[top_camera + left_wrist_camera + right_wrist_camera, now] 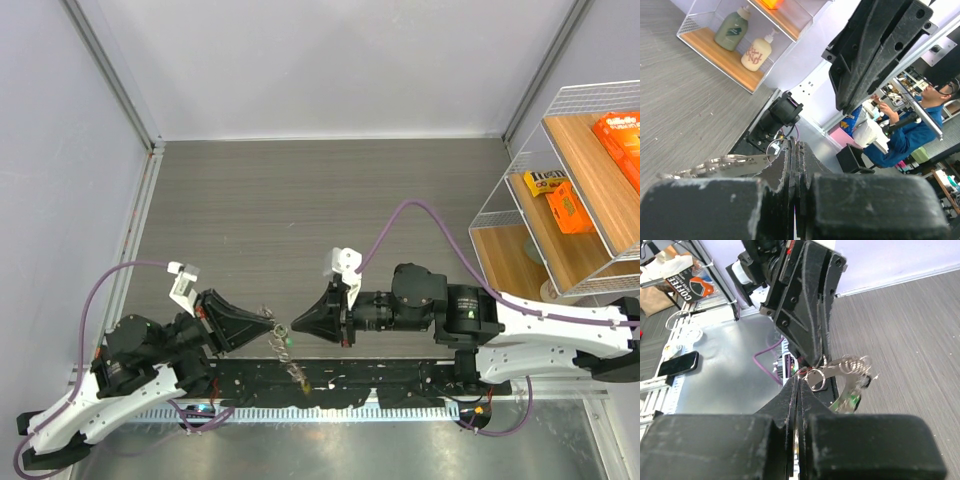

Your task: Put the keys on the keyring

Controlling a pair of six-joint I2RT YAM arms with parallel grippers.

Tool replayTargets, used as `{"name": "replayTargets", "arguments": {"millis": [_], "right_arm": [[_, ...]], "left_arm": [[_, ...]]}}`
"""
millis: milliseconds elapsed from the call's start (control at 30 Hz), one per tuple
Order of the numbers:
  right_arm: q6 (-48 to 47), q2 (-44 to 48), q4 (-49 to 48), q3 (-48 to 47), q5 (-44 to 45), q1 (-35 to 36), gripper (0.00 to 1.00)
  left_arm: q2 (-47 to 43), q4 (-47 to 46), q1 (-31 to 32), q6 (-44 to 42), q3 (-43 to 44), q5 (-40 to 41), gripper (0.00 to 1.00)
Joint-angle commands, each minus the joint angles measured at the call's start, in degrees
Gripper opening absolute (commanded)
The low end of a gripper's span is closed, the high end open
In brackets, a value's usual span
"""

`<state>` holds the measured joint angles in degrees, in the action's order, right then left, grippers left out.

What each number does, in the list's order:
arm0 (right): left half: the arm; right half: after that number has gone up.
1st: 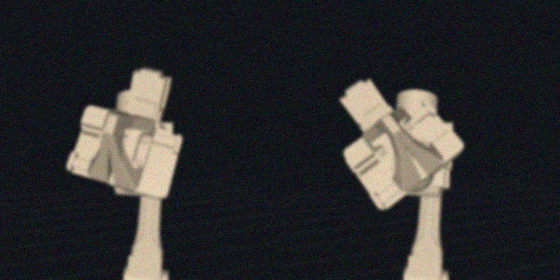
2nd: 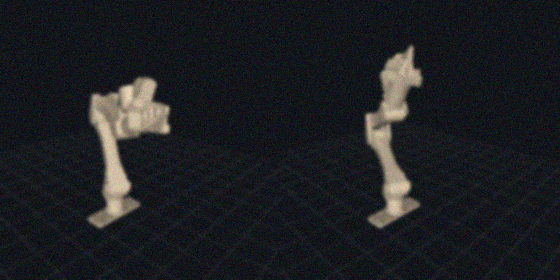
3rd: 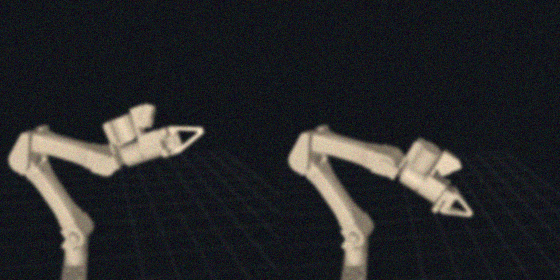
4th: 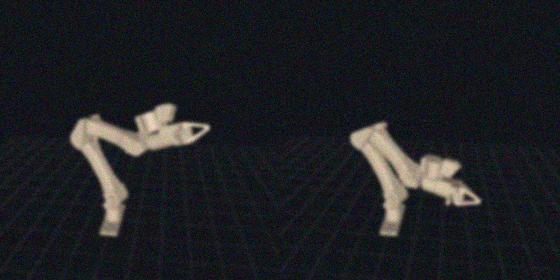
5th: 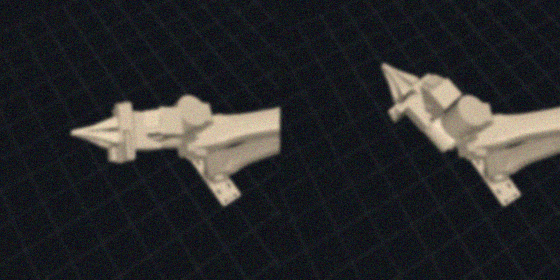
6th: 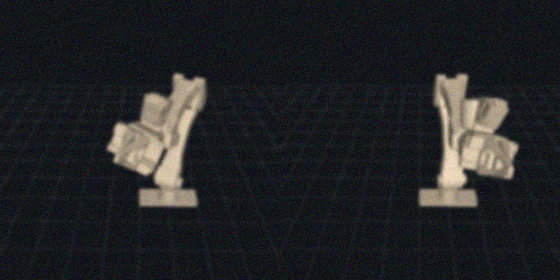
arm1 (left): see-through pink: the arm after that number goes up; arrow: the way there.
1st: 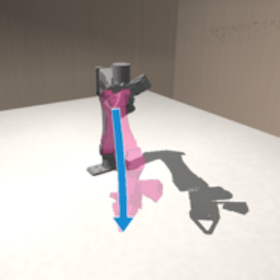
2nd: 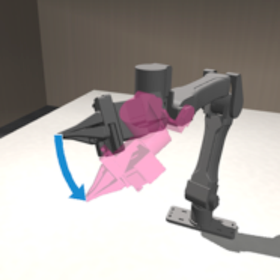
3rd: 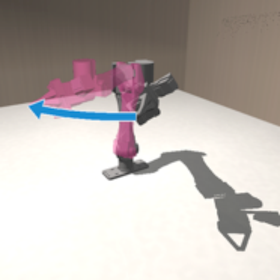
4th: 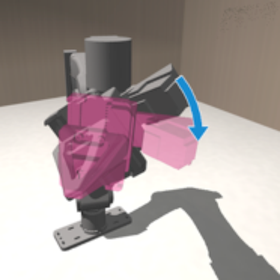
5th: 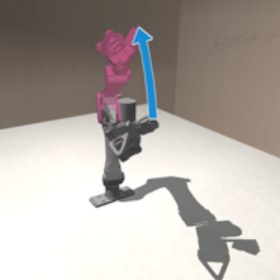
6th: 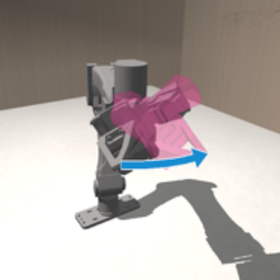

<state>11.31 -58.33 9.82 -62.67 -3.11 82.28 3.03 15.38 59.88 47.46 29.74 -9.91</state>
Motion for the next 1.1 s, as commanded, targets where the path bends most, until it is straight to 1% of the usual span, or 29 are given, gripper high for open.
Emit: {"name": "replayTargets", "arguments": {"millis": [0, 67, 133, 167, 200, 233, 300, 367, 400, 567, 733, 867, 933, 1067], "right_arm": [[-0.5, 1.2, -3.8, 2.7, -3.5, 1.0, 0.06], [-1.0, 1.7, -3.8, 3.7, -3.3, 1.3, 0.05], [-1.4, 2.6, -3.1, 4.3, 0.1, 1.3, 0.13], [-1.5, 3.2, -2.1, 4.4, 1.2, 1.3, 0.24], [-1.5, 3.5, -1.6, 4.6, 2.9, 1.3, 0.28], [-1.6, 4.1, -0.7, 4.7, 5.5, 1.3, 0.36], [-1.1, 5.1, 0.5, 4.9, 9.0, 1.3, 0.43], [-0.3, 5.9, 3.1, 5.0, 13.3, 1.2, 0.47], [0.8, 6.0, 3.9, 5.2, 16.2, 1.0, 0.49], [5.9, 5.6, 10.8, 6.0, 23.6, -0.5, 0.56], [11.0, 5.3, 14.4, 9.4, 25.4, -3.4, 0.61], [14.4, 6.9, 14.9, 13.6, 27.1, -5.1, 0.63], [16.1, 7.0, 15.6, 15.0, 27.4, -6.3, 0.64], [18.3, 6.5, 16.0, 17.3, 27.3, -8.3, 0.65]], "left_arm": [[-0.6, -2.2, 0.0, -1.7, 1.8, 1.5, 0.0], [-0.5, -2.8, 0.0, -2.2, 1.6, 1.3, 0.0], [-0.4, -3.4, 0.0, -2.6, 1.5, 0.8, 0.0], [-0.3, -3.7, 0.0, -3.0, 1.5, 0.4, 0.0], [-0.1, -4.2, -0.1, -3.5, 1.6, -0.5, 0.0], [0.1, -4.6, 0.0, -4.1, 1.5, -1.3, 0.0], [0.3, -5.7, 0.0, -5.7, 1.4, -3.3, 0.0], [0.2, -7.4, -0.1, -8.1, 1.1, -6.1, 0.0], [0.1, -8.9, 0.0, -9.2, 0.5, -7.2, 0.0], [-0.6, -15.0, -0.1, -15.1, -1.2, -12.4, 0.0], [0.4, -25.8, 0.0, -19.9, -3.4, -20.7, 0.0], [0.2, -31.5, -0.1, -24.2, -5.4, -25.0, 0.0], [-0.3, -33.2, 0.0, -27.1, -5.9, -26.8, 0.0], [-1.4, -33.0, 0.0, -34.5, -7.1, -27.2, 0.0]]}}
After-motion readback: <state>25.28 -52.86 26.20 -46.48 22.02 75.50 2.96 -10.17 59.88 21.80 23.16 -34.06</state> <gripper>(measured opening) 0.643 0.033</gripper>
